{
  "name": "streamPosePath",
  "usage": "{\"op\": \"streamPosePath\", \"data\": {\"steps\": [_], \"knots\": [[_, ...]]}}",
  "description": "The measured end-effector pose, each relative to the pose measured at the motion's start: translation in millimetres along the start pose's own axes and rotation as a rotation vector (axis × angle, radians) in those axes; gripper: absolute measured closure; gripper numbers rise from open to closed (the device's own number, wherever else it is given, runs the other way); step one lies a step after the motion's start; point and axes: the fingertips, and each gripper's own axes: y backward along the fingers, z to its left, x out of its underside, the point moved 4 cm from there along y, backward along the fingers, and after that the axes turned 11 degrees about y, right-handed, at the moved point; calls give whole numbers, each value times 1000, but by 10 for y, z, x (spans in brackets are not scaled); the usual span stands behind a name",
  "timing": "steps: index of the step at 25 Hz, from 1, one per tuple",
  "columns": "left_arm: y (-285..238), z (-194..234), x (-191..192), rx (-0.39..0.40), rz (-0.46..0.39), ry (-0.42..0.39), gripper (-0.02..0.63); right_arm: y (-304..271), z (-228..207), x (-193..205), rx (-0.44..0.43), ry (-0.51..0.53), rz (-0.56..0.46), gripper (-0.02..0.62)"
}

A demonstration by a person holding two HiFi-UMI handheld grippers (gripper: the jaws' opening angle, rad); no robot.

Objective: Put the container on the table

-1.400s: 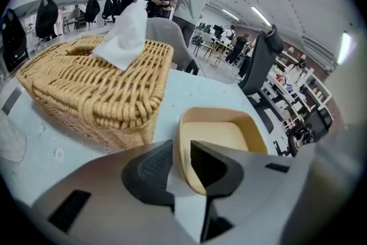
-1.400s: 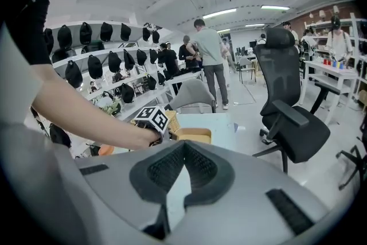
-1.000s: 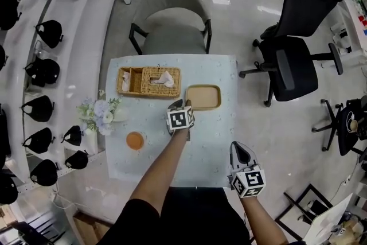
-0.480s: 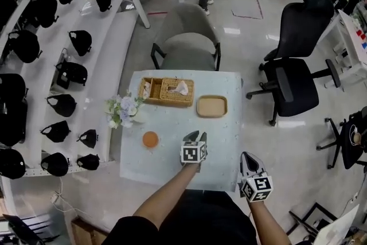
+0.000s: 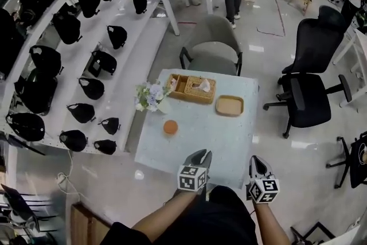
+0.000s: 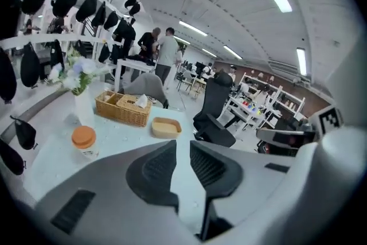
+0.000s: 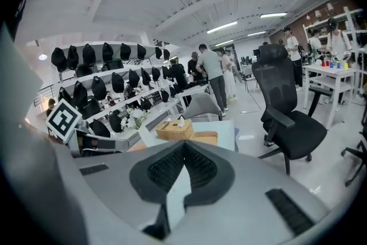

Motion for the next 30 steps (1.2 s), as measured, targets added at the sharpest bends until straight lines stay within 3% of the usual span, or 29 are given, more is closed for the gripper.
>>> {"op": "streamPosePath", "data": {"steps": [4,8,16,25,30], "knots": [[547,20,-80,3,-88,-33,587,19,233,-148,-70,36,-42,597],[913,27,-244,16,-157,-68,595,42,436,-357,-100,102,-76,597],[1435,297,-660,53,-300,-61,595,397,485,-695,58,141,-123,597],[1805,666,-1171,117,-399,-53,595,364,995,-1210,139,214,-219,597],[1953,820,-1259,127,-403,-120,595,328,1254,-1252,174,217,-237,597]]}}
